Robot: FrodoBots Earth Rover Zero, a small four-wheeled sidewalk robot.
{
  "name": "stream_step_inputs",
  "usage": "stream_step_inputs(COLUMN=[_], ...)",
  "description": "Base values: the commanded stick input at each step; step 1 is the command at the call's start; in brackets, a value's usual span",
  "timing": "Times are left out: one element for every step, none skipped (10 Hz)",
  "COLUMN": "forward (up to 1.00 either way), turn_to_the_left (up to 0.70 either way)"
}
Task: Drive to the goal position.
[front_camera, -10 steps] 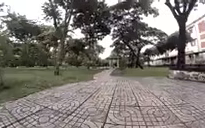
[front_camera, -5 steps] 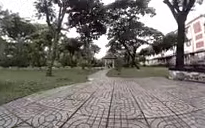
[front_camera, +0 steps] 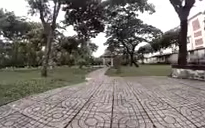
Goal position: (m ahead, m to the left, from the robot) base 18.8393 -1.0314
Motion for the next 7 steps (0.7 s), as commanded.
stream_step_inputs(forward=[0.70,0.70,0.70,0.70,0.70,0.70,0.70], turn_to_the_left=[0.00,0.00,0.00,0.00,0.18,0.14,0.00])
